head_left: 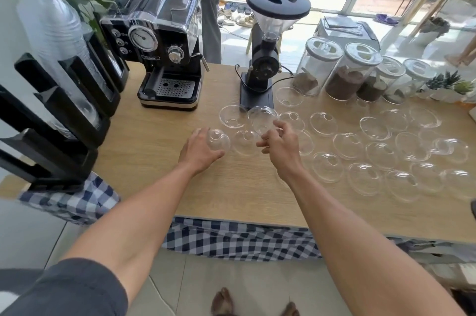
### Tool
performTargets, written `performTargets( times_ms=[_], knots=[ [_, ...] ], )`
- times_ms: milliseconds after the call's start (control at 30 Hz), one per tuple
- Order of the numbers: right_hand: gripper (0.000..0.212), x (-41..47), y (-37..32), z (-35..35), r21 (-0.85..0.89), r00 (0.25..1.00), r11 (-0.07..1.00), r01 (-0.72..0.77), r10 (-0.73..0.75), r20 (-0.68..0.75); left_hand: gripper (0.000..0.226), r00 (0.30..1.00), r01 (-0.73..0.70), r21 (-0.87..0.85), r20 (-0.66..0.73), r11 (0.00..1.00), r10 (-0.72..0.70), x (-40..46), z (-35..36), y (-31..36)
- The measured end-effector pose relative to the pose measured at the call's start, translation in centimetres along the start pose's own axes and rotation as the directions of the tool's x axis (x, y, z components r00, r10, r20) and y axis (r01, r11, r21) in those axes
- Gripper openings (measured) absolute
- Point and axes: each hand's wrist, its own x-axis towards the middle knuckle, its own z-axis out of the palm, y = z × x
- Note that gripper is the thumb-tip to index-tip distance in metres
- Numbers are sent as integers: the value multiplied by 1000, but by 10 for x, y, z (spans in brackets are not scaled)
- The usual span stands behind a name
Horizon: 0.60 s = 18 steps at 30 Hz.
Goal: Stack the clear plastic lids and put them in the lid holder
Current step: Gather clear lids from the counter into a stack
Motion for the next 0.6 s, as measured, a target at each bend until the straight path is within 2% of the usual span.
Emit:
performTargets(
  times_ms=[100,233,267,333,467,600],
  knots=[
    [50,4,8,11,58,998,997,-60,58,29,87,1000,-8,-12,18,1000,9,-5,8,-10],
    [38,6,21,33,113,986,982,-152,142,89,110,997,-17,-67,70,998,22,-15,3,-20],
    [37,6,24,39,111,982,980,-168,157,102,110,997,-17,-73,68,997,22,-17,-1,-23],
    [35,2,29,53,95,976,978,-184,171,133,96,999,-1,-92,32,996,4,-21,-13,-31],
    [46,-9,35,75,75,961,972,-221,203,188,71,997,21,-109,-70,994,-28,-24,-36,-45],
    [43,-14,51,86,-12,950,969,-248,245,192,60,991,7,-84,-130,996,-18,-21,-46,-50]
  ],
)
